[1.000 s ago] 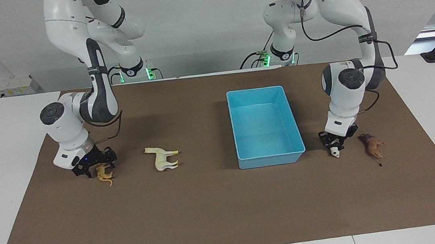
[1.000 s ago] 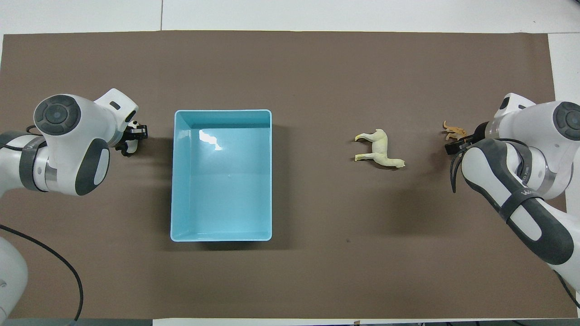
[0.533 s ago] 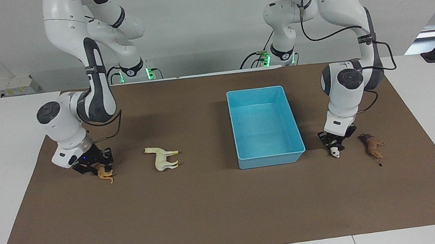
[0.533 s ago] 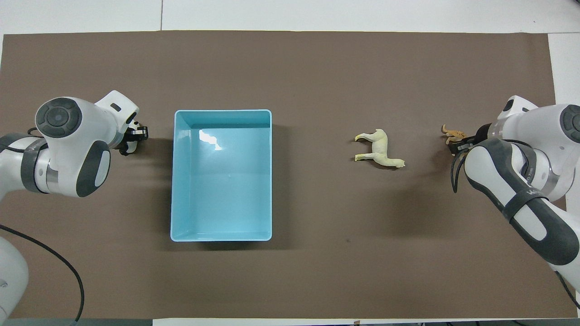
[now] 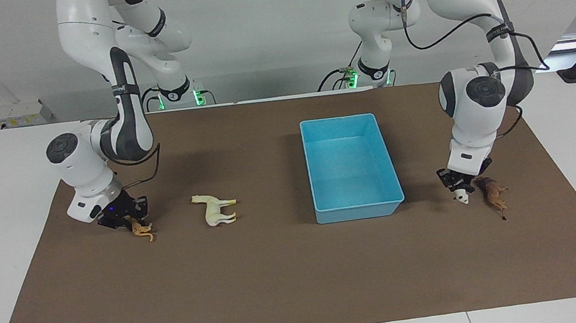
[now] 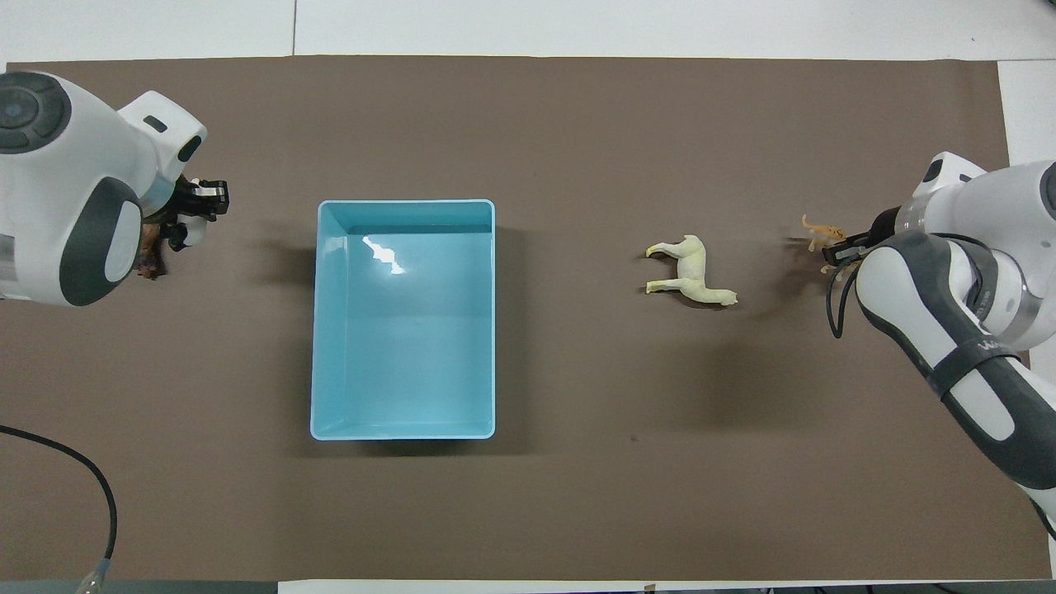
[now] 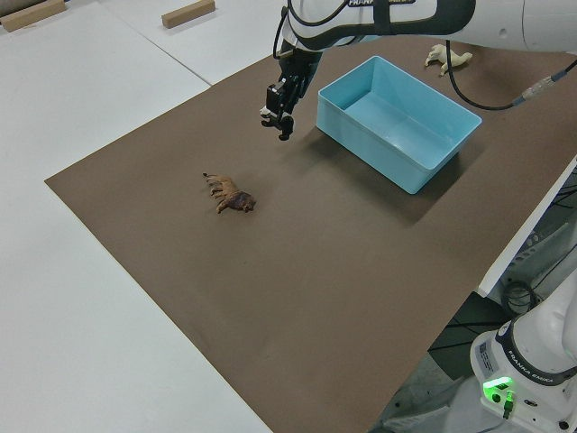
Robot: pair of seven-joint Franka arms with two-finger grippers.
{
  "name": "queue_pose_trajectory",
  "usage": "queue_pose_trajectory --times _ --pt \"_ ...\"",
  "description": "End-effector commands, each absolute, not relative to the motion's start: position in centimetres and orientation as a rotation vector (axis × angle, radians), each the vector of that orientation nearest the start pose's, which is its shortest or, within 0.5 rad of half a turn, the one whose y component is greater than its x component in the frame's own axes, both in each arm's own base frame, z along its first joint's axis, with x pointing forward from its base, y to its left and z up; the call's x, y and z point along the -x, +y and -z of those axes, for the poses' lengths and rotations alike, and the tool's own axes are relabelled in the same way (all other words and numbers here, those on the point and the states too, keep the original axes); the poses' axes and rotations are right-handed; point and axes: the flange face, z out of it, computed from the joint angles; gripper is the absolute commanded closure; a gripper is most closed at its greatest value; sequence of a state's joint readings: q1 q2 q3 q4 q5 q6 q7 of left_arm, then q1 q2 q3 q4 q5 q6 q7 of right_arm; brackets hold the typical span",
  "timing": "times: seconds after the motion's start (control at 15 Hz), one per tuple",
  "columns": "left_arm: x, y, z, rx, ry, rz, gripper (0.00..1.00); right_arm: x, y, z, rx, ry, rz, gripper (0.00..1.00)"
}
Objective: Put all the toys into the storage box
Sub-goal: 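Drop the panda into the box with the left gripper while the right lifts the dog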
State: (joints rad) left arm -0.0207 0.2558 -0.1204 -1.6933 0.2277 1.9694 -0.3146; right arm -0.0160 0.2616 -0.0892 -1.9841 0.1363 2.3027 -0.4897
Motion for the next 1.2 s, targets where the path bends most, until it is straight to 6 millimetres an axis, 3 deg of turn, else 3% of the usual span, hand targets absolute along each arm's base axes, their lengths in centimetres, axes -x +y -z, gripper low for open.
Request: queue_pose_trajectory --times 0.0,0.13,0.27,0.33,0.47,0.53,0.6,0.73,0.87,1.0,1.13 --pt "-62.1 -11.4 -50.8 3.036 -0.163 0.023 0.95 -61.1 -4.8 -41.1 3.022 -0.399 0.116 1.0" --pt "-59.6 -16.0 -53.0 3.05 -0.196 0.033 0.95 -61.3 -4.5 -45.8 3.009 -0.37 0.066 1.0" --pt "-57.1 -21.6 -52.3 3.043 -0.231 0.031 0.93 -60.7 -4.1 -48.9 3.005 -0.323 0.019 1.0" --pt "-55.8 -23.7 -51.6 3.038 -0.253 0.033 0.77 -60.3 -3.9 -50.1 3.006 -0.309 0.018 1.0" --pt "-53.3 -27.3 -50.5 3.052 -0.224 0.08 0.07 -59.5 -3.3 -51.6 3.002 -0.314 0.019 1.0" --pt "-52.2 -28.5 -50.2 3.055 -0.227 0.095 0.0 -59.3 -2.8 -52.0 3.001 -0.329 0.018 1.0" --pt "-51.6 -29.2 -49.9 3.05 -0.233 0.088 0.0 -59.2 -2.8 -52.4 3.004 -0.327 0.024 1.0" --pt "-51.5 -29.1 -50.1 3.044 -0.239 0.077 0.0 -59.1 -2.0 -52.5 3.009 -0.302 0.022 1.0" --pt "-53.4 -26.2 -51.3 3.049 -0.261 0.102 0.0 -59.2 0.0 -52.8 3.013 -0.26 0.025 1.0" --pt "-55.8 -20.5 -51.6 3.051 -0.194 0.1 0.0 -59.3 3.5 -53.3 3.019 -0.156 0.036 1.0" --pt "-57.8 -14.0 -51.2 3.048 -0.142 0.084 0.0 -59.1 9.2 -53.9 3.005 0.047 0.043 1.0"
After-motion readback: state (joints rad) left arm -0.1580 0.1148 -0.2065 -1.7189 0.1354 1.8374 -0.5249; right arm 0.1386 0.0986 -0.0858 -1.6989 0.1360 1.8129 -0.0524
